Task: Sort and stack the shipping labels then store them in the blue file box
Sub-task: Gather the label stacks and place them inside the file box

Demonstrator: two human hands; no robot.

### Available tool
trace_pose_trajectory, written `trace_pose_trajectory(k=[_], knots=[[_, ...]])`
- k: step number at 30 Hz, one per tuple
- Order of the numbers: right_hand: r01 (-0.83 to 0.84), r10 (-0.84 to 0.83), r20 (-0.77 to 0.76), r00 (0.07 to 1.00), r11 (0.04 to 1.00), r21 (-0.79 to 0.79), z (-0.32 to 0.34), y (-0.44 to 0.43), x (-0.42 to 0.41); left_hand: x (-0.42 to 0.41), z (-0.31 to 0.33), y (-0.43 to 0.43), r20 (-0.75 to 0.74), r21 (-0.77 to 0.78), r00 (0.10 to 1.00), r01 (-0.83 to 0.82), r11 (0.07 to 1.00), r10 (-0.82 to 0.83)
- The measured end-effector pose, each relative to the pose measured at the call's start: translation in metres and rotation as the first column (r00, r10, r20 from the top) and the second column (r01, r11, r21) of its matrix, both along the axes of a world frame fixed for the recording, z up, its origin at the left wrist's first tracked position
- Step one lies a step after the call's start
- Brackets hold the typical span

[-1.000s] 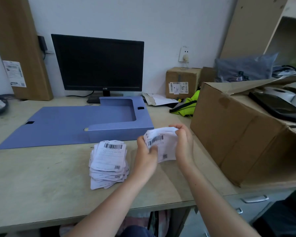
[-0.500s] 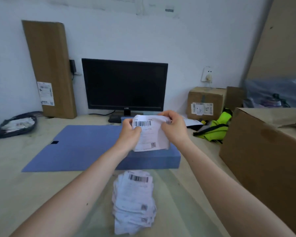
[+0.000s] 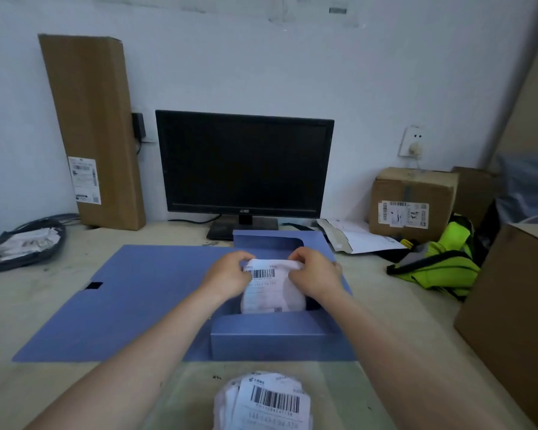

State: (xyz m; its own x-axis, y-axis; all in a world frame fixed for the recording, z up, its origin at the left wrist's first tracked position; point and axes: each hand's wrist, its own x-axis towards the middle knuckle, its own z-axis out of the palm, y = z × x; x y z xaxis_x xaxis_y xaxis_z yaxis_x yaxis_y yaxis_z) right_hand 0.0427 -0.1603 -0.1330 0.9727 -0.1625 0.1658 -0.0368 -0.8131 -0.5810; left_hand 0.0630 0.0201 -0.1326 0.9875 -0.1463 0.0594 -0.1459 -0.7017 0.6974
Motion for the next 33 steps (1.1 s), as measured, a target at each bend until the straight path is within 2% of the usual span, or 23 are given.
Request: trace_pose_trajectory(k=[3,5,8,10,12,13,19,21,25,27,30,33], knots=[[0.022,-0.018,0.037,0.999,0.995,-0.095,-0.006,-0.008,0.001,0.007,-0.01,-0.003,-0.115,0.044,0.993,0.017,0.999,-0.012],[0.069,-0.063,0.076,0.995,0.995,-0.077,-0.005,-0.016,0.001,0.009,-0.012,-0.01,-0.191,0.069,0.981,0.051,0.996,-0.037],[0.159,-0.163,0.107,0.981,0.986,0.049,-0.008,-0.028,0.0,0.002,-0.008,-0.024,-0.297,0.091,0.95,0.128,0.988,-0.096],[0.143,-0.173,0.103,0.979,0.958,0.248,-0.01,-0.035,-0.002,-0.004,-0.004,-0.037,-0.324,0.136,0.936,0.191,0.972,-0.139],[0.105,-0.174,0.11,0.979,0.881,0.461,-0.011,-0.039,-0.006,-0.01,-0.001,-0.052,-0.331,0.192,0.927,0.251,0.949,-0.178],[0.099,-0.184,0.116,0.976,0.851,0.516,-0.01,-0.039,-0.007,-0.013,0.001,-0.059,-0.329,0.225,0.924,0.275,0.935,-0.193],[0.073,-0.189,0.139,0.972,0.809,0.584,-0.009,-0.04,-0.011,-0.02,0.004,-0.082,-0.353,0.412,0.918,0.324,0.852,-0.179],[0.057,-0.191,0.165,0.968,0.803,0.593,-0.006,-0.038,-0.017,-0.021,0.005,-0.08,-0.338,0.421,0.931,0.283,0.862,-0.141],[-0.027,-0.178,0.273,0.946,0.792,0.61,0.007,-0.028,-0.045,-0.029,0.014,-0.066,-0.273,0.292,0.957,0.178,0.94,-0.096],[-0.097,-0.146,0.317,0.937,0.763,0.639,0.015,-0.018,-0.068,-0.04,0.018,-0.054,-0.138,0.191,0.987,0.107,0.976,-0.081],[-0.186,-0.064,0.336,0.94,0.729,0.659,0.012,-0.004,-0.102,-0.072,0.016,-0.035,0.089,-0.106,0.996,0.032,0.994,-0.023],[-0.216,0.101,0.21,0.973,0.728,0.651,-0.003,0.012,-0.137,-0.125,0.003,-0.017,0.203,-0.336,0.979,0.057,0.94,0.014]])
